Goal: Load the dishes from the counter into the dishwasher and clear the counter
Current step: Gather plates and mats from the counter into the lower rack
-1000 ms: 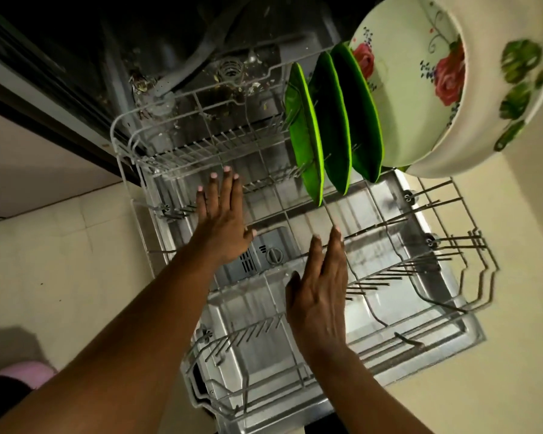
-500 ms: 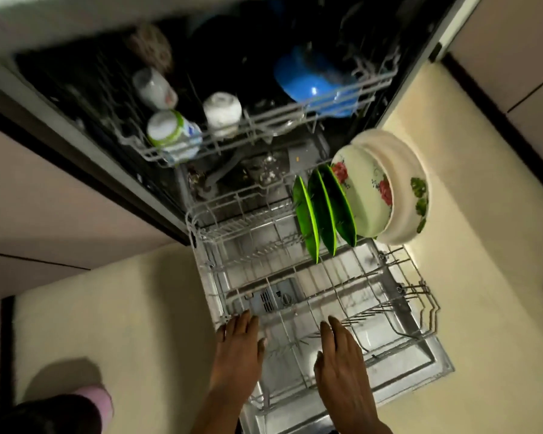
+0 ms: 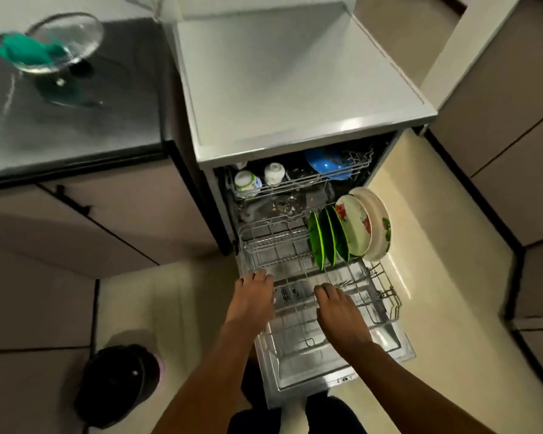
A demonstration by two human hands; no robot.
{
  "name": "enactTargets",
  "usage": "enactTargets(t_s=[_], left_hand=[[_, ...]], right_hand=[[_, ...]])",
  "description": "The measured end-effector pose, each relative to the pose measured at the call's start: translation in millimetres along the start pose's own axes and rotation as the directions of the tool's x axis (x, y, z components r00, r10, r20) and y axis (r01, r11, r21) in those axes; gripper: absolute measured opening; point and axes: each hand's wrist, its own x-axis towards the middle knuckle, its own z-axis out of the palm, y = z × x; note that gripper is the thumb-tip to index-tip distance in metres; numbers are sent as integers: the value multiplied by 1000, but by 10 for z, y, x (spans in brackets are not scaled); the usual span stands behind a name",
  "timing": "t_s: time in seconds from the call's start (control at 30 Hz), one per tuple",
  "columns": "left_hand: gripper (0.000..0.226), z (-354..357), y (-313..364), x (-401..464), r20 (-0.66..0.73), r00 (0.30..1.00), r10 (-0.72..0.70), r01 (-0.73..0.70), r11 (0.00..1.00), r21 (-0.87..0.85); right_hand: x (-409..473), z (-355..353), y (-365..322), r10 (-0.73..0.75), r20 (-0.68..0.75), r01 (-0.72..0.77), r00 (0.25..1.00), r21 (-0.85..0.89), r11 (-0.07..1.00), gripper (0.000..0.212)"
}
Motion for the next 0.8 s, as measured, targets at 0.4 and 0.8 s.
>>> enactTargets(t_s=[0.4, 0.8], left_hand=[[41, -834, -421, -1201, -178, 935, -306, 312, 950, 7], [44, -1054, -1334, -2175, -329, 689, -646, 642, 754, -137]], right_hand=[[214, -667, -501, -310, -144, 307, 940, -42, 951, 62], [638, -923, -1772, -605, -254, 609, 755, -71, 790, 58]])
